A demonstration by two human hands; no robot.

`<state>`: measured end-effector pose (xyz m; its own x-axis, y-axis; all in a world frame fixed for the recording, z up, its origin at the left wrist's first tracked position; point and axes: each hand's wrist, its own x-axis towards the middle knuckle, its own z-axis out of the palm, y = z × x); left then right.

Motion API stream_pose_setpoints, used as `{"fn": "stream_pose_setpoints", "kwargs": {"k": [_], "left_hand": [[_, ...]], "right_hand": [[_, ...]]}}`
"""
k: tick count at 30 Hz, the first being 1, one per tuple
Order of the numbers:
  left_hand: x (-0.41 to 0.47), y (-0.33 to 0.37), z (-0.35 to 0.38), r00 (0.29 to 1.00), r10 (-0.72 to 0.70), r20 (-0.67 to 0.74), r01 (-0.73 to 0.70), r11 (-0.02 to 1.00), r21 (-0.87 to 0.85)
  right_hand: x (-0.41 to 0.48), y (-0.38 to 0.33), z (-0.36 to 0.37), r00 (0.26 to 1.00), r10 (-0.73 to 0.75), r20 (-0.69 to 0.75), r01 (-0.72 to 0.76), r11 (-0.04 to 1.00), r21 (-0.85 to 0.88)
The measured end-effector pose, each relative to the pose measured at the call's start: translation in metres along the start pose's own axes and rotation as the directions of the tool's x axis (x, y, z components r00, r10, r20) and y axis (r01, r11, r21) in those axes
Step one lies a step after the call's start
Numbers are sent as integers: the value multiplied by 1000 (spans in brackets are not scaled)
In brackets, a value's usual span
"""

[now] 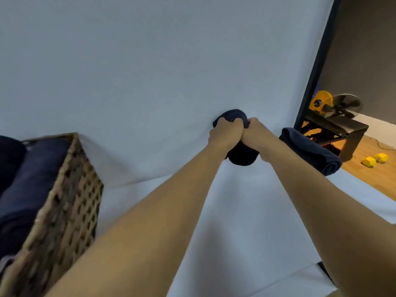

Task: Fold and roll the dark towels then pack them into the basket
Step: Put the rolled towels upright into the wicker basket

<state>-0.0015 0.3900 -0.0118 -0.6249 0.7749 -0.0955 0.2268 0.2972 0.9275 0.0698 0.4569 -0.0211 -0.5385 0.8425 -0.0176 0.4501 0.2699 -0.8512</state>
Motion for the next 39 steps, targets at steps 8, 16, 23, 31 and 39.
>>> {"fn": "stream_pose_setpoints", "kwargs": {"k": [8,16,23,31,39], "left_hand": [[-111,14,-232,938,44,-344,-30,998,48],[-237,-26,-375,831,35,-555,20,996,91],[-255,-92,-433,761,-128,-636,200,979,42],[-221,-155,-437,830,-43,-556,295,880,372],[-213,-119,-429,778,47,-626,341,805,485]], "right_hand": [[-107,-187,108,913,-310,266,269,946,181],[-213,-282,214,765,-501,404,413,864,289],[-244,-298,298,690,-519,505,506,844,177],[-234,-284,346,678,-393,621,662,695,-281],[-225,-287,333,695,-538,477,713,602,-359]]}}
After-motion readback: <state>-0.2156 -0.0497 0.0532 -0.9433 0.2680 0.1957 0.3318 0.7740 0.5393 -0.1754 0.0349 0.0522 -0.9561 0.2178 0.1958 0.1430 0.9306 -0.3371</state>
